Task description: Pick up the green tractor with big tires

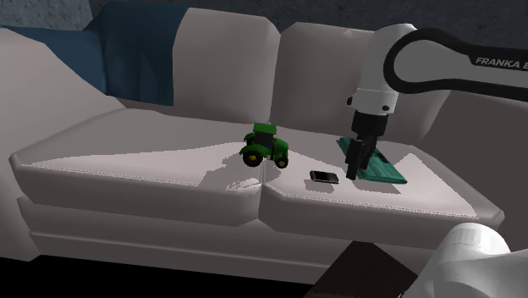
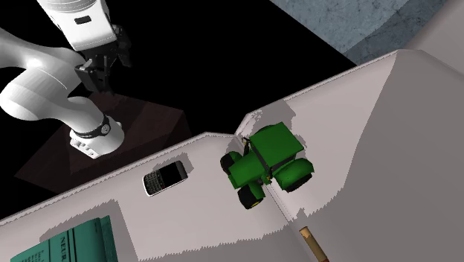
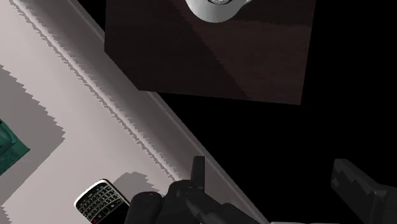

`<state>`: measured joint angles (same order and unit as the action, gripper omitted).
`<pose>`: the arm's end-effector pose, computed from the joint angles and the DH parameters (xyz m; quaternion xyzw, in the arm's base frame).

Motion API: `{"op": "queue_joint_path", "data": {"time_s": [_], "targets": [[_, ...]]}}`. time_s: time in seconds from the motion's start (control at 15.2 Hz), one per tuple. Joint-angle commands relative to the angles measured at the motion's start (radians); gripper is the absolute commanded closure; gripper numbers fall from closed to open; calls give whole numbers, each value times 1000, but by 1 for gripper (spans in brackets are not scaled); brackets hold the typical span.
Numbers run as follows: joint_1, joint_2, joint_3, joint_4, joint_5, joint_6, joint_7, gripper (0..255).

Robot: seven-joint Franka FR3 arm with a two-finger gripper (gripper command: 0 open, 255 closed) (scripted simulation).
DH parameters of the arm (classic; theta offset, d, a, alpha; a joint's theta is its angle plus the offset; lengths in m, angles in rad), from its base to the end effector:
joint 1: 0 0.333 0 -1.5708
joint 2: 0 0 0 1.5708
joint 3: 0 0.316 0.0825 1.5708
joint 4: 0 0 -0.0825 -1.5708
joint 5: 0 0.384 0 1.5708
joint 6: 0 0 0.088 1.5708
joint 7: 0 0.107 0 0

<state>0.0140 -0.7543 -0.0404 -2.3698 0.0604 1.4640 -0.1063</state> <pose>0.3020 -0.0041 0.5662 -0.9950 -0.0472 0.0730 0.0485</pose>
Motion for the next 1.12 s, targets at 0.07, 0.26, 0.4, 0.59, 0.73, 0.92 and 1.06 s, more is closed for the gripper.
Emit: {"op": "queue_joint_path", "data": {"time_s": [0.07,0.26,0.4,0.59,0.73,0.92,1.06], "targets": [[-1,31,2,11,-1,30,4,0],[-5,127,7,53,-3,113,17,0],[-8,192,9,87,-5,163,26,0],[-12,289,12,146,-10,230,40,0],[-15,354,14,191,-13,270,49,0],[-19,452,15,267,-20,320,64,0],[-22,517,16,323,-24,348,74,0]]}}
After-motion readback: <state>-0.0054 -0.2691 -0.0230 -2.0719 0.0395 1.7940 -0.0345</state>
